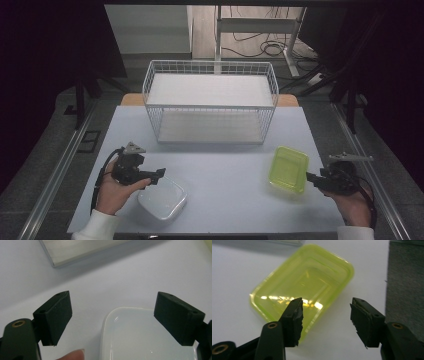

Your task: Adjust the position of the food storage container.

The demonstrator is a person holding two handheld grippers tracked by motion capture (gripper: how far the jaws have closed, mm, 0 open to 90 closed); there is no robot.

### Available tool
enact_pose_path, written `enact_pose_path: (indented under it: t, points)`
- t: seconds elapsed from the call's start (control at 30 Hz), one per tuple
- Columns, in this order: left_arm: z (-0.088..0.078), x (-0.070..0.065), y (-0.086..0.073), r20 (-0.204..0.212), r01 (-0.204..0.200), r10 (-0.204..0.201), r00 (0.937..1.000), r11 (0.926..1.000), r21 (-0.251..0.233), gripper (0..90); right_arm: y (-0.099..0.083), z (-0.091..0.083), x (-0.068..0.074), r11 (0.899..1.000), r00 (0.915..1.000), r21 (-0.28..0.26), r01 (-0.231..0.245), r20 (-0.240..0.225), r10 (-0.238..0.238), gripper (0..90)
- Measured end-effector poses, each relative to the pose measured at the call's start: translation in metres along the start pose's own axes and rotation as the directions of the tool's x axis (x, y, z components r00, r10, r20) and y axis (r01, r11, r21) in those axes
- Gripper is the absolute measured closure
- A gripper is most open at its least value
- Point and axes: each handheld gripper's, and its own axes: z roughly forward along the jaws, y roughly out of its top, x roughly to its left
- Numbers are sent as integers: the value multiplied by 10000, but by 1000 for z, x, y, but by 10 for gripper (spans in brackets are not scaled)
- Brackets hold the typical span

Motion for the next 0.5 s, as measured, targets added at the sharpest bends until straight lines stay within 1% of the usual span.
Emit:
enact_pose_path:
  t: [0.03, 0.07, 0.1, 0.13, 0.17, 0.2, 0.23, 0.27, 0.3, 0.33, 0.37, 0.4, 0.43, 0.47, 0.5]
  points:
    - [-1, 1, 0, -63, 131, -132, 9999, 9999, -50, 143, -2, 1, -2, 9999, 10000, 109, -39, 56, 39, 465]
    - [-1, 4, -1, -276, 476, -478, 9985, 9988, -81, 123, -6, 4, -5, 9995, 10000, 323, -34, 57, 33, 496]
    - [-1, 4, -1, -276, 476, -478, 9985, 9988, -81, 122, -6, 4, -5, 9995, 10000, 323, -34, 57, 33, 496]
    - [-2, 8, -2, -211, 707, -709, 9973, 9974, -102, 122, -9, 7, -6, 9982, 10000, 594, 54, 67, -58, 534]
    - [-2, 8, -2, -211, 707, -709, 9973, 9974, -102, 122, -9, 7, -6, 9982, 10000, 594, 54, 67, -58, 534]
    - [-4, 10, -3, -126, 759, -761, 9970, 9970, -157, 122, -10, 10, -7, 9963, 9998, 844, 144, 141, -157, 584]
    - [-4, 10, -3, -126, 759, -761, 9970, 9970, -157, 123, -10, 10, -7, 9963, 9998, 844, 144, 141, -157, 584]
    - [-7, 11, -3, -32, 829, -830, 9965, 9963, -238, 123, -12, 12, -8, 9943, 9997, 1047, 183, 134, -198, 664]
    - [-7, 11, -3, -32, 829, -830, 9965, 9963, -238, 123, -12, 12, -8, 9943, 9997, 1047, 183, 134, -198, 664]
    - [-9, 12, -2, 117, 857, -854, 9963, 9958, -321, 124, -13, 15, -9, 9912, 9998, 1309, 199, -7, -200, 728]
    - [-9, 12, -2, 117, 857, -854, 9963, 9958, -321, 124, -13, 15, -9, 9912, 9998, 1309, 199, -7, -200, 728]
    - [-9, 11, -3, 65, 817, -816, 9966, 9960, -350, 124, -14, 19, -8, 9859, 9995, 1648, 305, -36, -303, 777]
    - [-9, 11, -3, 65, 817, -816, 9966, 9960, -350, 125, -14, 19, -8, 9859, 9995, 1648, 305, -36, -303, 777]
    - [-10, 11, -3, 61, 796, -795, 9968, 9964, -306, 125, -14, 21, -7, 9835, 9991, 1761, 416, -50, -414, 802]
    - [-9, 10, -5, -4, 809, -809, 9967, 9963, -280, 126, -14, 24, -6, 9799, 9985, 1926, 527, -250, -488, 863]
